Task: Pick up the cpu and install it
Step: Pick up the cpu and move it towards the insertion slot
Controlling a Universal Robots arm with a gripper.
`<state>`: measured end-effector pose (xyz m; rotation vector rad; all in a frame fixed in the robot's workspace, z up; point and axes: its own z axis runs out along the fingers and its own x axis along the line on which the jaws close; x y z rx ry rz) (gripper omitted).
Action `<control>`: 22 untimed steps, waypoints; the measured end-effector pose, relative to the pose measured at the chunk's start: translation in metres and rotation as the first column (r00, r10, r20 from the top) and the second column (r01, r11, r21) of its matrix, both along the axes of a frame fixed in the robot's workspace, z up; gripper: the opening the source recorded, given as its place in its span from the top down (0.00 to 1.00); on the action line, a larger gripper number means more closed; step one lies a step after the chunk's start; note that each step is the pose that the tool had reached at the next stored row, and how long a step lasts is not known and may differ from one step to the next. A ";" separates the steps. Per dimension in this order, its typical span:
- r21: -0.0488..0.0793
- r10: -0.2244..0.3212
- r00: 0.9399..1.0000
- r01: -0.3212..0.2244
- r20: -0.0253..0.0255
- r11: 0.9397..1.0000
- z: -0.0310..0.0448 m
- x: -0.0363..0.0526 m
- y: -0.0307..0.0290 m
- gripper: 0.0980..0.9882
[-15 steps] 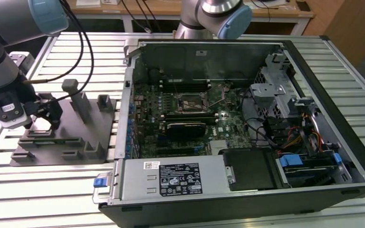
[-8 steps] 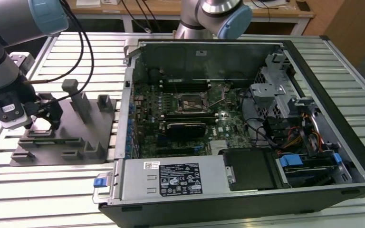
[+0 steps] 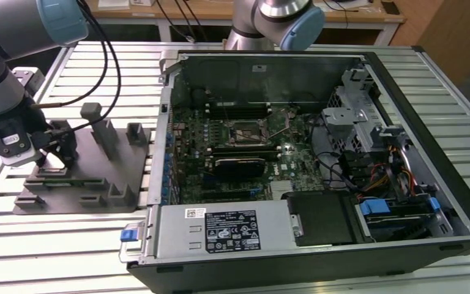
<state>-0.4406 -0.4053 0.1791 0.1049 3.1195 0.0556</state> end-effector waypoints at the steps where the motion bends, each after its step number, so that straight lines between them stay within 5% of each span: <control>1: 0.000 0.000 1.000 0.000 0.000 1.000 0.0000 0.0000 0.0000 0.50; 11: 0.000 0.000 1.000 0.000 0.000 1.000 0.0003 0.0001 0.0000 0.50; 22: 0.000 0.000 1.000 0.000 0.000 1.000 0.0096 0.0000 0.0000 0.50</control>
